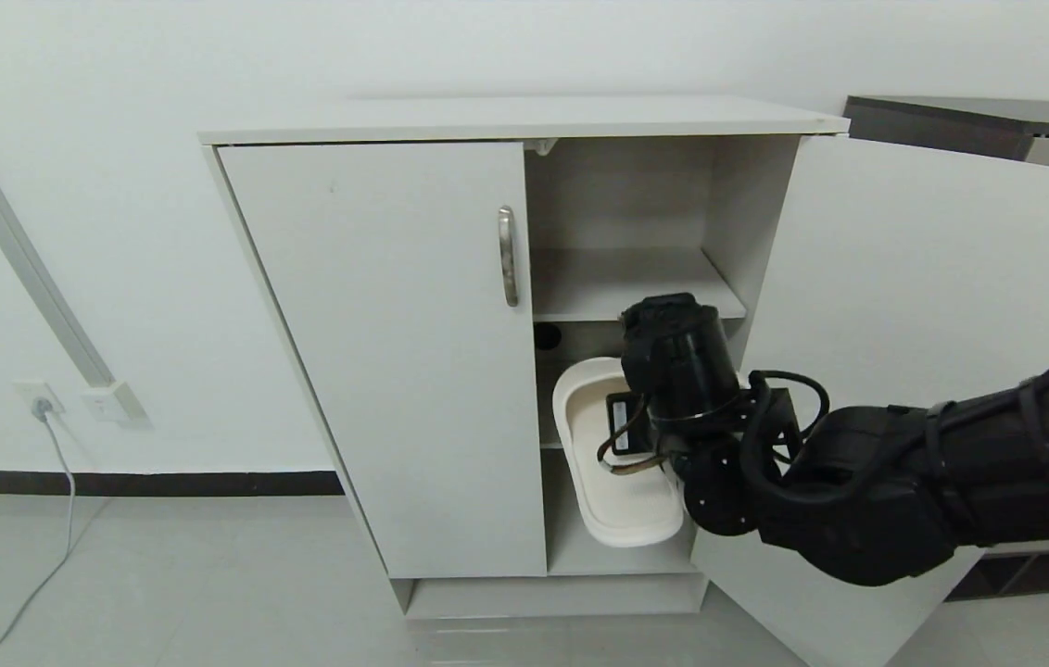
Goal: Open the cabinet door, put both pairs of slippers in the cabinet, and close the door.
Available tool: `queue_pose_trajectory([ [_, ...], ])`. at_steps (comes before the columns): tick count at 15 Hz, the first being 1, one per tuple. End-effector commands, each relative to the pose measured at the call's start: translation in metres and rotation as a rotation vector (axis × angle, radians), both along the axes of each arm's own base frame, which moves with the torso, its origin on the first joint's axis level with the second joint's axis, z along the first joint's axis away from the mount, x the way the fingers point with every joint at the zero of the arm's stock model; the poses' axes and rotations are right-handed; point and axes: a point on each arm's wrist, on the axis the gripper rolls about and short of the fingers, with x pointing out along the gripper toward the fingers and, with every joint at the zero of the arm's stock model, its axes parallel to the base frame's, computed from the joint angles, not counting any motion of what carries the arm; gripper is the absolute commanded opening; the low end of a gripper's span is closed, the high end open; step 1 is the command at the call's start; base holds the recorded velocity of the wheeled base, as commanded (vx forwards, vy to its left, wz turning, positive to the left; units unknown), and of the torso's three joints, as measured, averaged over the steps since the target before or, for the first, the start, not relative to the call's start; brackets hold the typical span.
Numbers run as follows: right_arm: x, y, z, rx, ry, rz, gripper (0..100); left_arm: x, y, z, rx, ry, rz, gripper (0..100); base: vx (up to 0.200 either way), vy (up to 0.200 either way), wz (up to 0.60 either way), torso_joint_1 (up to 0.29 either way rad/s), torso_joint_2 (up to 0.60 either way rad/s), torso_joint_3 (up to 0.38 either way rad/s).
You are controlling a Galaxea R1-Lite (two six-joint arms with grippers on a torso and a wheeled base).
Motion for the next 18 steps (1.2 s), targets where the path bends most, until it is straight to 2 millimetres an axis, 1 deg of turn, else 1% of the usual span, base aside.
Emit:
queue_pose_trajectory([
  [1, -0.001, -0.003, 0.035, 0.048, -0.075, -0.02, 0, 0.0, 0.0, 0.0, 0.0, 0.001, 0.0, 0, 0.0, 0.0, 0.0, 0.0, 0.0, 0.0],
  [3, 0.001, -0.002, 0.046, 0.051, -0.102, -0.019, 0, 0.0, 0.0, 0.0, -0.001, 0.001, 0.0, 0, 0.0, 0.0, 0.0, 0.0, 0.0, 0.0],
  [6, 0.015, -0.008, 0.048, 0.045, -0.114, -0.05, 0, 0.0, 0.0, 0.0, -0.001, 0.001, 0.0, 0, 0.0, 0.0, 0.0, 0.0, 0.0, 0.0],
  [10, 0.016, -0.009, 0.049, 0.04, -0.115, -0.052, 0, 0.0, 0.0, 0.0, 0.0, 0.001, 0.0, 0, 0.0, 0.0, 0.0, 0.0, 0.0, 0.0],
  [15, 0.018, -0.008, 0.046, 0.034, -0.109, -0.053, 0, 0.0, 0.0, 0.0, 0.0, 0.001, 0.0, 0, 0.2, 0.0, 0.0, 0.001, 0.0, 0.002],
  [18, 0.023, -0.008, 0.041, 0.03, -0.103, -0.053, 0, 0.0, 0.0, 0.0, 0.0, 0.001, 0.0, 0, 0.2, 0.0, 0.0, 0.006, 0.0, 0.002],
])
